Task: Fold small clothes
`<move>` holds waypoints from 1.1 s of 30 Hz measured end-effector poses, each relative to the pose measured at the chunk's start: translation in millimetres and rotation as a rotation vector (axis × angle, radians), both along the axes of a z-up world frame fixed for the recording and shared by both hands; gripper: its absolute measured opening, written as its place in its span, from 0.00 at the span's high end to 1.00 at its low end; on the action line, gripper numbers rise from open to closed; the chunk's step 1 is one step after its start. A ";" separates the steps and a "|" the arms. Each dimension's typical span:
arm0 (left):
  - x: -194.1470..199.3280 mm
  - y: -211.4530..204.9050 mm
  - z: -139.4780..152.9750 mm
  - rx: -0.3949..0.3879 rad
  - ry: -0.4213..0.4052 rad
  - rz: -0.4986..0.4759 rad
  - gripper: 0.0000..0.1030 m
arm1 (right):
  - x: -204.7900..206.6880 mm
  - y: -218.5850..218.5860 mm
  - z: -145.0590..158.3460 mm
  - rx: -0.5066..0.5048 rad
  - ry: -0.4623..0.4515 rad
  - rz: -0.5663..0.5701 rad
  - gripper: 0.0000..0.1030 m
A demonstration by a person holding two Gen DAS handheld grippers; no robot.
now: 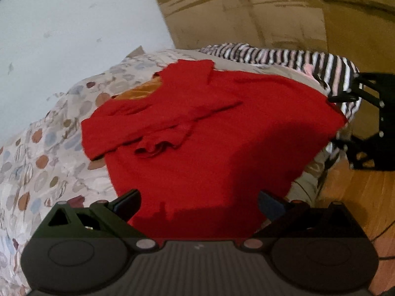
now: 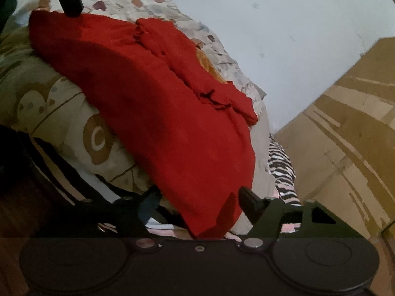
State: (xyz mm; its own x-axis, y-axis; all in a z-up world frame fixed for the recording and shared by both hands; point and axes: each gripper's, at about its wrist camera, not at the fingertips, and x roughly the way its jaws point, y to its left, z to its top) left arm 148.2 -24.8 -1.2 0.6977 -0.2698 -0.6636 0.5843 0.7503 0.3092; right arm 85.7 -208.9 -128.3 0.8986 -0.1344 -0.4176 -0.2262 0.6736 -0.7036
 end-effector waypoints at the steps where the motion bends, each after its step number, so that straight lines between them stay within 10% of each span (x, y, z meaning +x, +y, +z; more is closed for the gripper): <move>1: -1.6 -2.5 -1.2 0.011 -0.004 -0.007 0.00 | -1.5 3.7 1.0 -0.029 0.014 0.017 0.51; 5: -7.5 -6.4 -4.3 0.013 0.003 -0.032 0.00 | -11.5 16.4 -2.6 -0.212 -0.047 0.084 0.56; 11: -8.1 -8.2 -7.1 0.019 0.006 -0.038 0.00 | -0.6 10.9 -6.2 -0.183 -0.022 0.083 0.57; 13: -10.2 -8.5 -6.8 0.017 0.005 -0.049 0.00 | 2.9 10.2 -0.7 -0.134 -0.012 0.081 0.90; 26: -29.9 -74.2 -41.6 0.146 -0.136 -0.185 0.00 | 62.5 -26.6 146.6 0.569 0.200 0.128 0.90; 33: -17.9 -85.3 -50.9 0.093 -0.192 -0.080 0.16 | 73.0 -29.6 173.1 0.646 0.271 0.126 0.90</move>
